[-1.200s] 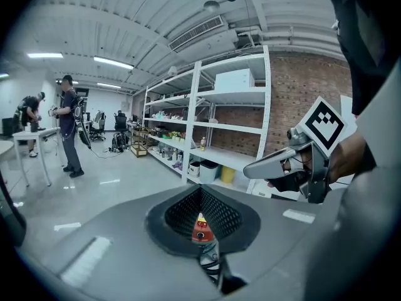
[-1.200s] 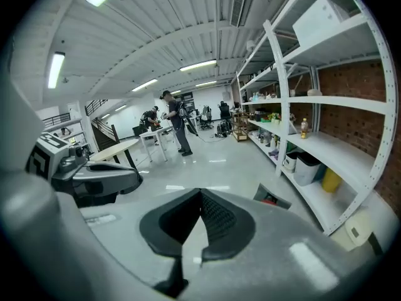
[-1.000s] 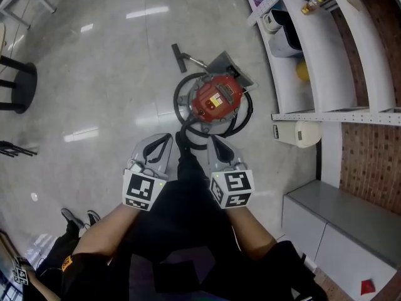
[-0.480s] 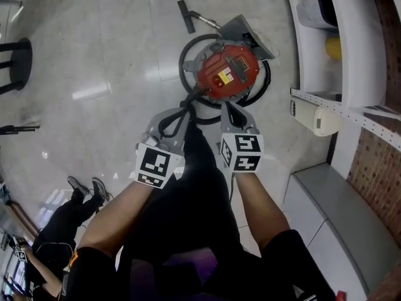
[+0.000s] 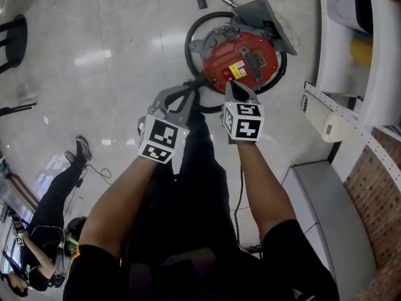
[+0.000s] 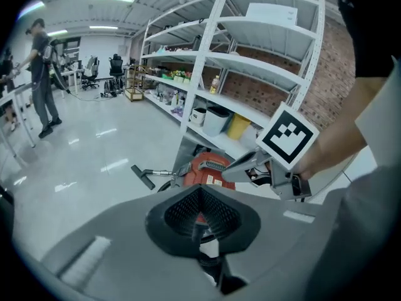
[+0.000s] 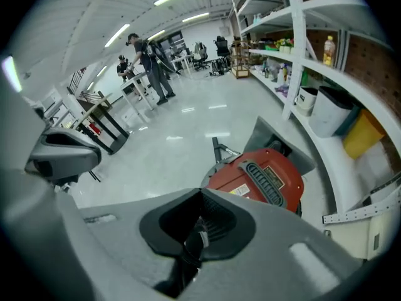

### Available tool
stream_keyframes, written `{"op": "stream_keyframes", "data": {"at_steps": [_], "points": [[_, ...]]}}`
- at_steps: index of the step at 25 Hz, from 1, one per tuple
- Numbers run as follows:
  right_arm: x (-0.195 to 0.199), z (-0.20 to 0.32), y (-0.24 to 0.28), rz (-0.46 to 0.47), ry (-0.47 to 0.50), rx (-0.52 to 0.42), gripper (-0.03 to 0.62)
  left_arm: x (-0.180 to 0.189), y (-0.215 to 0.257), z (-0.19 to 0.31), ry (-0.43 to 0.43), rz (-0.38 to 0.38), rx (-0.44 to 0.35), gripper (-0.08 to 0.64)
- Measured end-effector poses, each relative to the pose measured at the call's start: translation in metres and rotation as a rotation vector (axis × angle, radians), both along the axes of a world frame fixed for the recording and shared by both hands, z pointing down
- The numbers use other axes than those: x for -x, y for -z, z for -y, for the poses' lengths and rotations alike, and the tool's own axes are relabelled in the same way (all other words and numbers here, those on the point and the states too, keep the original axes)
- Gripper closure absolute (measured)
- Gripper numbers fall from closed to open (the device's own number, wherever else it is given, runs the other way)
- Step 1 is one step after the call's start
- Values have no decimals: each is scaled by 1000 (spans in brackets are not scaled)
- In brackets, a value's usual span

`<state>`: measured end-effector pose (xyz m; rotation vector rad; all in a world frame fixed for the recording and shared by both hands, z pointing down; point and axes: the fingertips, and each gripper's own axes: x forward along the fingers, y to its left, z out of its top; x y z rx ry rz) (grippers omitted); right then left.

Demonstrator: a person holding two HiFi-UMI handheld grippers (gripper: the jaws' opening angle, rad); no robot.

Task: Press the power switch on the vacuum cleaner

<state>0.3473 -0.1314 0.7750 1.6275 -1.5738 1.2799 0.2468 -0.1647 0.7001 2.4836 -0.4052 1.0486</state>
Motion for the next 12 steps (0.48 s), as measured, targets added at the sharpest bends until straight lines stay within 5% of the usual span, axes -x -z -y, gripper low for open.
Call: {"op": "stream_keyframes", "data": {"at_steps": [12], "points": [[-9, 5, -81, 15, 14, 138, 600, -18, -60, -5, -175, 67, 57, 548]]}}
